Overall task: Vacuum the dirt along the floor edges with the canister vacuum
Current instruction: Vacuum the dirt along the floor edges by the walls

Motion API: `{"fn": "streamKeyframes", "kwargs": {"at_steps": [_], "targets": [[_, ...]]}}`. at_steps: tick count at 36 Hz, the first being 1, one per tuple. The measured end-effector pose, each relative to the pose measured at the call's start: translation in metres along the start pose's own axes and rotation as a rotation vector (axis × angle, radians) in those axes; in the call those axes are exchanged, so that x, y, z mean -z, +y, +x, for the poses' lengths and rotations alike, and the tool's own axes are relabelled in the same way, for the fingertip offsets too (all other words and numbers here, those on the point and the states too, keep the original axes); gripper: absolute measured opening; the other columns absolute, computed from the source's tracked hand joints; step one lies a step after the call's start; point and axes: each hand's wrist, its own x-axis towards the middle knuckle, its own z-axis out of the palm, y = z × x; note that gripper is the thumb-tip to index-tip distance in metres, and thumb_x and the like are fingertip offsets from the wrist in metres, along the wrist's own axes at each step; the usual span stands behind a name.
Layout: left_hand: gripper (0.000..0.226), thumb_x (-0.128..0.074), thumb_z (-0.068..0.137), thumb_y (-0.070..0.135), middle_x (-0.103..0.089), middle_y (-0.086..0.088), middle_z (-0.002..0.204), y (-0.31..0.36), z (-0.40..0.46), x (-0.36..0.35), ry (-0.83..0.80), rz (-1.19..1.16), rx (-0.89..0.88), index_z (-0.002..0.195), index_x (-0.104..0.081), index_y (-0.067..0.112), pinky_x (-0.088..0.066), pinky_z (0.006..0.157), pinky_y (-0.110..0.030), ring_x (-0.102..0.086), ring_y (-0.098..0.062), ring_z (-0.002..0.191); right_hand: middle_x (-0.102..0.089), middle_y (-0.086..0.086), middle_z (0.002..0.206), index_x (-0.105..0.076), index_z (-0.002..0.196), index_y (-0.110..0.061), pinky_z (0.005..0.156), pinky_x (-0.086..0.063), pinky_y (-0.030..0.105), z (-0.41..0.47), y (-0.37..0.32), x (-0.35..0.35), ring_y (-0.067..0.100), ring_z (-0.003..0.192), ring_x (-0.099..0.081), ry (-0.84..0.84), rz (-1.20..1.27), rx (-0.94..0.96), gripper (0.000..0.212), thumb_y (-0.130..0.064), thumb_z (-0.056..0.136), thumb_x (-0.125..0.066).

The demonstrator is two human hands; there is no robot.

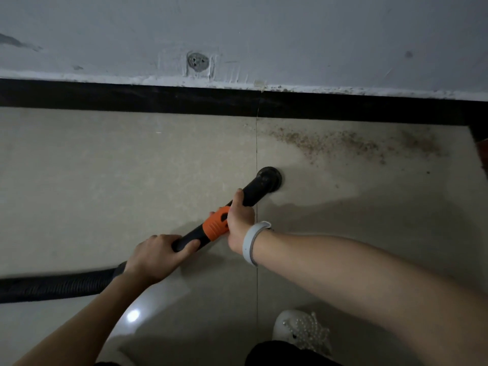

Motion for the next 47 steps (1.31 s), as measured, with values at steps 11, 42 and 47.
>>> {"fn": "streamKeyframes", "kwargs": {"at_steps": [11,42,47], "targets": [[0.049,-0.036,0.086,0.071,-0.054,0.009,0.060,0.055,0.013,-0.016,-0.101,0.125,-0.157,0.068,-0.051,0.028,-0.037,0.055,-0.026,-0.052,-0.011,0.058,-0.062,0.011,0.075,-0.049,0.101,-0.004,0.082,-0.058,0.039,0.004,-0.021,0.073,0.024,0.069,-0.068,0.067,0.126,-0.026,0.045,-0.048,0.099,-0.042],[0.049,-0.038,0.087,0.070,-0.057,0.004,0.065,0.011,0.041,0.054,-0.235,0.314,-0.268,0.077,-0.059,0.026,-0.038,0.055,-0.028,-0.057,-0.017,0.064,-0.060,0.019,0.124,-0.044,0.132,-0.003,0.094,-0.051,0.046,-0.011,0.003,0.005,0.035,0.108,-0.061,0.207,0.389,-0.044,0.067,-0.059,0.095,-0.042],[0.045,-0.042,0.089,0.064,-0.065,0.004,0.077,-0.052,0.012,0.075,-0.273,0.376,-0.258,0.096,-0.066,0.027,-0.045,0.065,-0.026,-0.061,-0.013,0.072,-0.059,0.020,0.125,-0.042,0.136,-0.006,0.093,-0.052,0.047,-0.040,0.057,-0.040,0.036,0.108,-0.061,0.142,0.459,-0.140,0.067,-0.058,0.095,-0.042]]}}
